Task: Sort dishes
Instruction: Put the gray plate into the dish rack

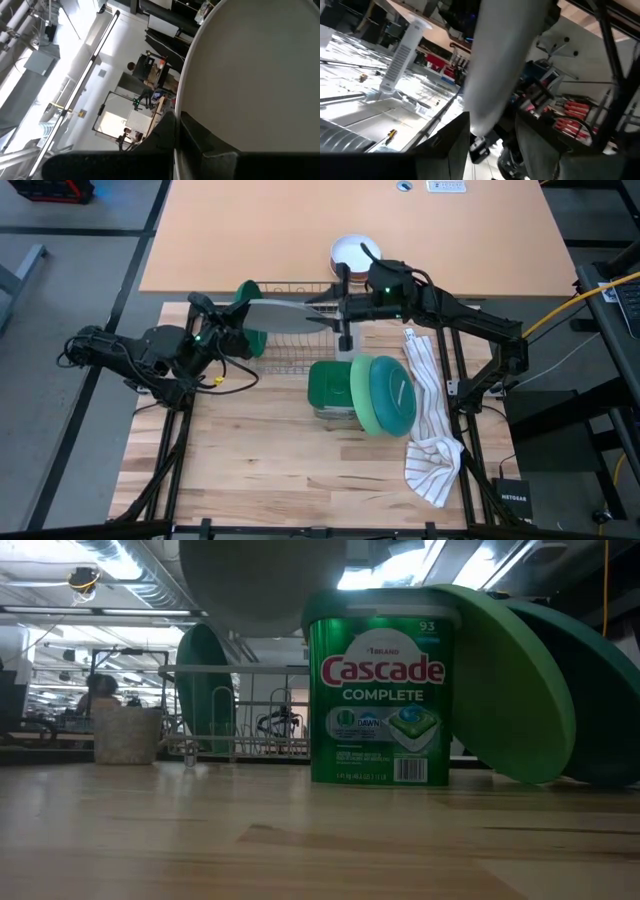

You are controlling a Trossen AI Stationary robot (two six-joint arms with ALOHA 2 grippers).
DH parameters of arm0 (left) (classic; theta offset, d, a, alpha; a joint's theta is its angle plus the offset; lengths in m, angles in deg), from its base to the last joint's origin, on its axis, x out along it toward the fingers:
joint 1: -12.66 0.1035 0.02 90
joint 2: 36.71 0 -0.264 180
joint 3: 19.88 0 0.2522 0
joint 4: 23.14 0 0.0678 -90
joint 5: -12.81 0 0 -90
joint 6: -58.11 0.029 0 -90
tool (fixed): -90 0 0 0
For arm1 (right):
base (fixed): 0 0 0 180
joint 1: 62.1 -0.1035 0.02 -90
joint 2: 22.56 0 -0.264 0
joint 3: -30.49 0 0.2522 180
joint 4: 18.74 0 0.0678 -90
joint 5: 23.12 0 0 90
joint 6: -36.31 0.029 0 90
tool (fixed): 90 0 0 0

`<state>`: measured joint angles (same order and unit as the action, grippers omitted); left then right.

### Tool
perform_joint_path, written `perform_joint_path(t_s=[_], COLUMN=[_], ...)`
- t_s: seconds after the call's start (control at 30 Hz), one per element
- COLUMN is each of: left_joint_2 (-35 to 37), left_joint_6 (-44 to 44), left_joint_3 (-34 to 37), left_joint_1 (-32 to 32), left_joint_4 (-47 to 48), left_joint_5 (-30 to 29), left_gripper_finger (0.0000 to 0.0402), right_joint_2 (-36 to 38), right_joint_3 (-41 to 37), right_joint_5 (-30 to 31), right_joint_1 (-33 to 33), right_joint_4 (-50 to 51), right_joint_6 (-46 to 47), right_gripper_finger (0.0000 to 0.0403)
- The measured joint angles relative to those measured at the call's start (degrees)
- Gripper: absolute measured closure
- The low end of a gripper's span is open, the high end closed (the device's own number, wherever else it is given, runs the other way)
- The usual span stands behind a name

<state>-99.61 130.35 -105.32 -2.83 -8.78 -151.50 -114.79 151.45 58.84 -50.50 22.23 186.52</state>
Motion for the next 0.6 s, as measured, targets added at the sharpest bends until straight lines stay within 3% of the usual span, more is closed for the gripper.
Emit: perform_joint_path(t_s=[0.2, 0.6], left_joint_2=[0.0, 0.0], left_joint_6=[-1.6, -4.1], left_joint_3=[0.0, 0.0], left_joint_1=[0.0, -0.2], left_joint_4=[0.0, -0.1], left_joint_5=[0.5, 4.5], left_gripper_finger=[0.0401, 0.0401], right_joint_2=[0.0, 0.0], right_joint_3=[0.0, 0.0], right_joint_5=[2.8, 2.9], right_joint_1=[0.0, 0.0], right_joint_4=[0.0, 0.0], right_joint_6=[0.0, -0.4], right_gripper_finger=[0.024, 0.024])
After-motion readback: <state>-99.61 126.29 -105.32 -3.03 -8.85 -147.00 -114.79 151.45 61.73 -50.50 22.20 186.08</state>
